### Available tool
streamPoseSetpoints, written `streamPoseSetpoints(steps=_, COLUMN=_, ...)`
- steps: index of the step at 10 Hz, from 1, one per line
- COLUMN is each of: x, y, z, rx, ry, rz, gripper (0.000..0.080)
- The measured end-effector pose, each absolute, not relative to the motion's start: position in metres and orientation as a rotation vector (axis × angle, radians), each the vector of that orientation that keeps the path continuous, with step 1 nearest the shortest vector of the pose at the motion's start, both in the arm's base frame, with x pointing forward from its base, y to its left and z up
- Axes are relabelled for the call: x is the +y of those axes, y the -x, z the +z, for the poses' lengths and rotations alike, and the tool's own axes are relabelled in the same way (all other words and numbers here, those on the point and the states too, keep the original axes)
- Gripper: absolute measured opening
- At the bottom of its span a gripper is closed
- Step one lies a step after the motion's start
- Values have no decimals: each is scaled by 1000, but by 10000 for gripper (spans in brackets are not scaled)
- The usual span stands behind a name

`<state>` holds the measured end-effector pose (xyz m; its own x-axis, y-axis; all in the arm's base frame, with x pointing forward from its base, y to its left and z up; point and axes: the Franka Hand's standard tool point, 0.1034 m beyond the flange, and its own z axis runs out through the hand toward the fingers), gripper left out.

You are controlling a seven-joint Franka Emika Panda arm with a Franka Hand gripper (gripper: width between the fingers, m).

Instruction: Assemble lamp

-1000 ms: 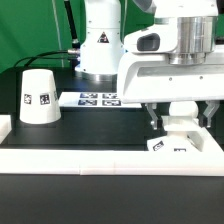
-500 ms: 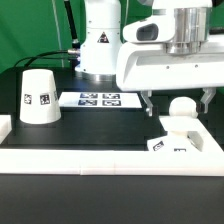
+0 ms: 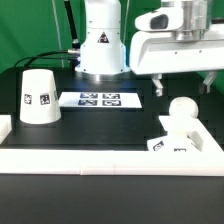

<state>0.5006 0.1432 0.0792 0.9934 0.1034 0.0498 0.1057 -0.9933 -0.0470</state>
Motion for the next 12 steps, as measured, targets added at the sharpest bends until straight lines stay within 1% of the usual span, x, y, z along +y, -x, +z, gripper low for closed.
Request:
streamPoseSetpoints(steps=3, x=162, y=-495, z=79, rx=-168, ry=3083, rz=-72, gripper=699)
streamPoseSetpoints(steps=7, x=163, y=-489, z=77, rx=-186, ry=3090, rz=-22, gripper=699)
streamPoseSetpoints(steps=8, x=162, y=-487, z=76, rx=-190, ry=3098, rz=37, gripper=699)
streamPoseSetpoints(steps=9, x=159, y=-481, z=76, rx=-197, ry=3111, rz=170, gripper=699)
streamPoseSetpoints(steps=11, x=158, y=-485, z=76, rx=-195, ry=3115, rz=382, gripper=699)
streamPoseSetpoints(steps=12, x=159, y=-485, z=72, rx=-226, ry=3100, rz=467, gripper=699)
